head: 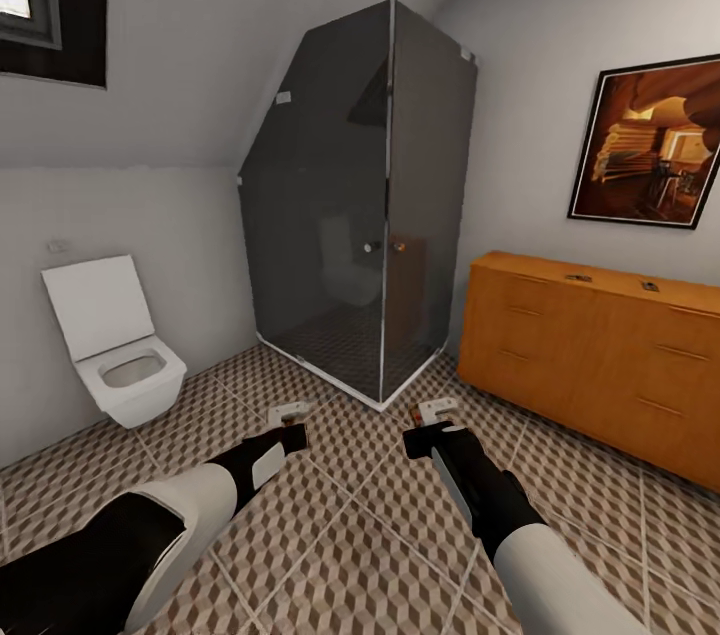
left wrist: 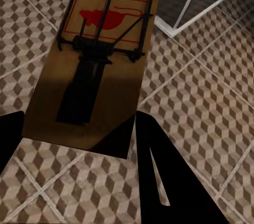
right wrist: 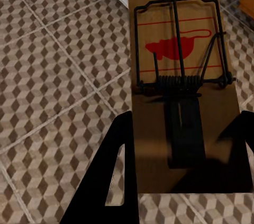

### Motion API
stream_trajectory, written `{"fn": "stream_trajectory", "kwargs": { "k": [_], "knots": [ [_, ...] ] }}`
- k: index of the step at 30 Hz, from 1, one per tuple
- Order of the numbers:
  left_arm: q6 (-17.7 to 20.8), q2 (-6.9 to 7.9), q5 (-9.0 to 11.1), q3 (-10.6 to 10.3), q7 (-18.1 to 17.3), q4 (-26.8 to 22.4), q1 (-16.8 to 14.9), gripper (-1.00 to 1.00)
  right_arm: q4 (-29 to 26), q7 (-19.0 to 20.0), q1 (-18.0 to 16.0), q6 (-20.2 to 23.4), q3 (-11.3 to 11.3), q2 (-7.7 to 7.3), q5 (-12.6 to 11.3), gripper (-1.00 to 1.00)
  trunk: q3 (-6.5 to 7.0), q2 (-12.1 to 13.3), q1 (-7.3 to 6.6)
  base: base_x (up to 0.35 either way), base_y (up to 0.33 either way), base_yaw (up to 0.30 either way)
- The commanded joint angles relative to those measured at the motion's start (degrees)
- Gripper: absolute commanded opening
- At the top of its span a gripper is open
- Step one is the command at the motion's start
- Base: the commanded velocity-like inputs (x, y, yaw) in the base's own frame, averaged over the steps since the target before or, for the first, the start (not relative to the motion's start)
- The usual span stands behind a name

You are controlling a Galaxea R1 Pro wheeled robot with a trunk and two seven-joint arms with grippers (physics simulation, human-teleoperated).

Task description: Take the four mousetraps from the cabinet in the bathroom and place them on the bathroom floor. Make sure all four end up on the same floor surface, and ensure that at least two of them are either under or directly next to the same bathroom sink.

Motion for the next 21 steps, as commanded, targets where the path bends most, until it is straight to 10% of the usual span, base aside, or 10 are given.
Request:
{"fn": "stream_trajectory", "kwargs": {
  "k": [1, 21],
  "knots": [
    [0.2, -0.04, 0.0, -0.5, 0.0, 0.0, 0.2, -1.0, -0.1, -0.1, 0.0, 0.4, 0.1, -0.01, 0.3, -1.0, -0.04, 0.0, 0.0, 0.0, 0.0, 0.268],
    [0.1, -0.48, -0.1, -0.4, 0.0, -0.5, 1.0, -1.0, -0.5, 0.3, 0.0, 0.5, -0.1, -0.64, -0.2, -1.0, 0.16, 0.0, 0.0, 0.0, 0.0, 0.093]
  ]
}}
